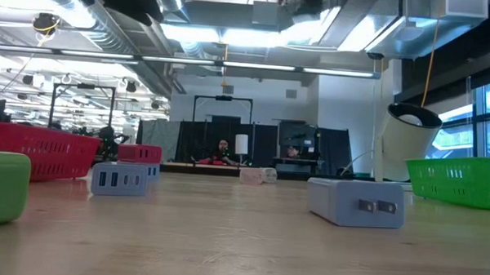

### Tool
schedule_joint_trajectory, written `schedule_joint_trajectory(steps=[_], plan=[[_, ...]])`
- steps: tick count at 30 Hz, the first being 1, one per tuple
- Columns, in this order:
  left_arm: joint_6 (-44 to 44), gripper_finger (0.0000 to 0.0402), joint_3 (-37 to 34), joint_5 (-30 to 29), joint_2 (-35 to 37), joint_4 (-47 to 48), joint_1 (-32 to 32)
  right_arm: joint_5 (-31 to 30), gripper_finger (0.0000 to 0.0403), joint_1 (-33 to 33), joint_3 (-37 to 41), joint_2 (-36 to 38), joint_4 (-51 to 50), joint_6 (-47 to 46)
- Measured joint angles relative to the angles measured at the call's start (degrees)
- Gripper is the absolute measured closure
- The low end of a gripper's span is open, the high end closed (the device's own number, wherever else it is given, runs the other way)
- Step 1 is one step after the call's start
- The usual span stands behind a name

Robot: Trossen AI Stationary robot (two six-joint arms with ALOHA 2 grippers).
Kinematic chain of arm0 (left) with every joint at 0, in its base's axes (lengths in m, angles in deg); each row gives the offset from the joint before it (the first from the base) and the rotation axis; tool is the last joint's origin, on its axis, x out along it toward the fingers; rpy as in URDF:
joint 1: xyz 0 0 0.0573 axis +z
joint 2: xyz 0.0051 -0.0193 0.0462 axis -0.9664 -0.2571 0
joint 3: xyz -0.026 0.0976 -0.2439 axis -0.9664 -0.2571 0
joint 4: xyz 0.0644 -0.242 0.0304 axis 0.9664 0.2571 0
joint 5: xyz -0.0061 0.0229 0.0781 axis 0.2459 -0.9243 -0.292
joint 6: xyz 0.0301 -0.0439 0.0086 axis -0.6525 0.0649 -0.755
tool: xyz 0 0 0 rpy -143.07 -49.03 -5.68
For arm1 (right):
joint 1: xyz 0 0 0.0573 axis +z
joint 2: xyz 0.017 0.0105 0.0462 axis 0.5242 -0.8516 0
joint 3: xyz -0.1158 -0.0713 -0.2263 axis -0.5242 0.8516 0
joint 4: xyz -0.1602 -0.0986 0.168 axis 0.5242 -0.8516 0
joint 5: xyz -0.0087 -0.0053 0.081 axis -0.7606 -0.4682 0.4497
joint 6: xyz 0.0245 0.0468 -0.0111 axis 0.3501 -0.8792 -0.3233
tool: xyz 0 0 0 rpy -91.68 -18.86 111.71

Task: Pick & Place Office items
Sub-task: Put the blue charger adapter into the green basket

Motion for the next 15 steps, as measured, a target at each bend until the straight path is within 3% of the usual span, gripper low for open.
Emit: schedule_joint_trajectory(steps=[9,15], plan=[[-3.04,0.0255,0.00,-7.95,0.00,-1.41,0.04,4.12,0.0261,5.96,0.02,1.57,-46.89,-28.17],[-3.04,0.0255,0.00,-10.63,-0.01,-2.36,0.96,4.73,0.0261,10.88,3.75,0.17,-65.18,-41.63]])
